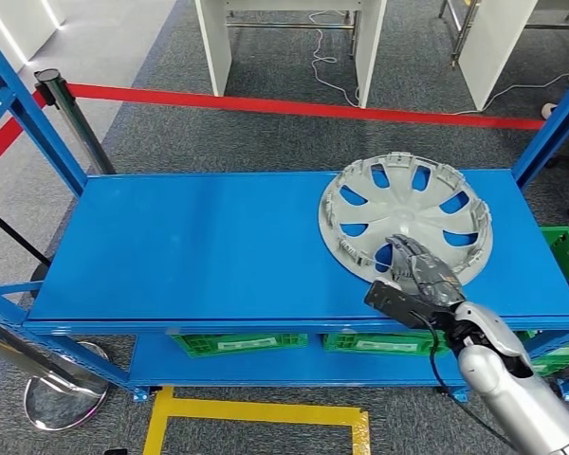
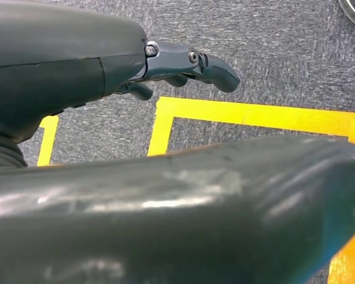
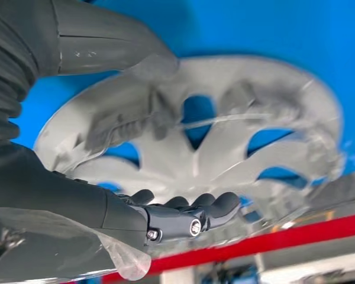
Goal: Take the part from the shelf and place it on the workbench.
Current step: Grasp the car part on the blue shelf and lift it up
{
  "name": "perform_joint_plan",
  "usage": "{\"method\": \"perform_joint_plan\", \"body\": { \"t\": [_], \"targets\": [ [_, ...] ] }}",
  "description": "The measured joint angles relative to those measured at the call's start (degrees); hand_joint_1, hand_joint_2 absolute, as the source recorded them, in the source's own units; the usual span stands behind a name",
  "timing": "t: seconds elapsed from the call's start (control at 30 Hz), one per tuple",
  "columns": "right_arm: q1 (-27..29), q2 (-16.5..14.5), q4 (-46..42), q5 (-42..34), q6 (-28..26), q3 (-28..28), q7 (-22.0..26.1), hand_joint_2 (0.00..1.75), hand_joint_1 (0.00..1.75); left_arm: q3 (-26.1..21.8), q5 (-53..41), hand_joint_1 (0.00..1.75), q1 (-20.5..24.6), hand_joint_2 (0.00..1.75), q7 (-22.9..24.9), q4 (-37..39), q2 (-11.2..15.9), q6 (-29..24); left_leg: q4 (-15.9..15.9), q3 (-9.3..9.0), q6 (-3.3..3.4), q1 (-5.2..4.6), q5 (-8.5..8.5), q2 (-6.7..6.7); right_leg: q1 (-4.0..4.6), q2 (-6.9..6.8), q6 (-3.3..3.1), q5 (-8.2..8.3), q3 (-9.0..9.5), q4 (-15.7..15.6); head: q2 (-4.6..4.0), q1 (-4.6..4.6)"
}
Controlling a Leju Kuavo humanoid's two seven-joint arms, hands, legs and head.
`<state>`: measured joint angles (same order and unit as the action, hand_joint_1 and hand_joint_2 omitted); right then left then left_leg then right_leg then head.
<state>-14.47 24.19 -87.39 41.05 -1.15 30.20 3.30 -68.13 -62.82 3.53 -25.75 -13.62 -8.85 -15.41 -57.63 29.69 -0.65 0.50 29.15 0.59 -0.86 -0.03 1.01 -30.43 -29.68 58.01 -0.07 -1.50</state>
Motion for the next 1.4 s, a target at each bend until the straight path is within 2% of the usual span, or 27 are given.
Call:
{"method": "perform_joint_plan", "body": {
  "t": [0.1,0.13,0.27,0.7,1.4],
  "targets": [
    [-0.16,0.25,0.24,1.49,-0.82,0.35,-1.46,0.0,0.0,-0.02,0.0,0.0,-0.01,0.0,0.15,0.0,0.0,0.0,0.0,0.0,0.0,0.0,0.0,0.0,0.0,0.0,0.0,0.0,0.0,0.0,0.0,0.01],
    [-0.16,0.28,0.28,1.37,-0.74,0.38,-1.6,0.0,0.0,-0.02,-0.01,0.0,-0.01,0.0,0.24,0.0,0.0,0.0,0.0,0.0,0.0,0.0,0.0,0.0,0.0,0.0,0.0,0.0,0.0,0.0,0.0,0.01],
    [-0.19,0.4,0.62,0.35,0.28,0.39,-1.72,1.75,0.0,-0.02,-0.17,0.0,-0.01,0.0,0.91,0.0,0.0,0.0,0.0,0.0,0.0,0.0,0.0,0.0,0.0,0.0,0.0,0.0,0.0,0.0,0.0,0.01],
    [-1.85,1.07,3.56,-7.39,7.45,1.12,0.89,1.75,0.0,0.84,-1.46,0.0,-0.02,0.0,1.79,0.0,0.11,-0.17,-0.01,0.0,0.0,0.0,0.0,0.0,0.0,0.0,0.01,0.01,0.0,0.0,0.0,0.01],
    [-2.36,7.9,4.29,-7.52,9.42,2.44,-0.84,1.75,0.0,1.98,-3.18,0.0,-0.09,0.0,0.74,0.18,-0.29,-0.15,-0.1,0.0,0.01,0.0,0.0,0.0,0.0,-0.02,0.05,0.03,0.05,-0.01,0.0,0.01]
  ]
}}
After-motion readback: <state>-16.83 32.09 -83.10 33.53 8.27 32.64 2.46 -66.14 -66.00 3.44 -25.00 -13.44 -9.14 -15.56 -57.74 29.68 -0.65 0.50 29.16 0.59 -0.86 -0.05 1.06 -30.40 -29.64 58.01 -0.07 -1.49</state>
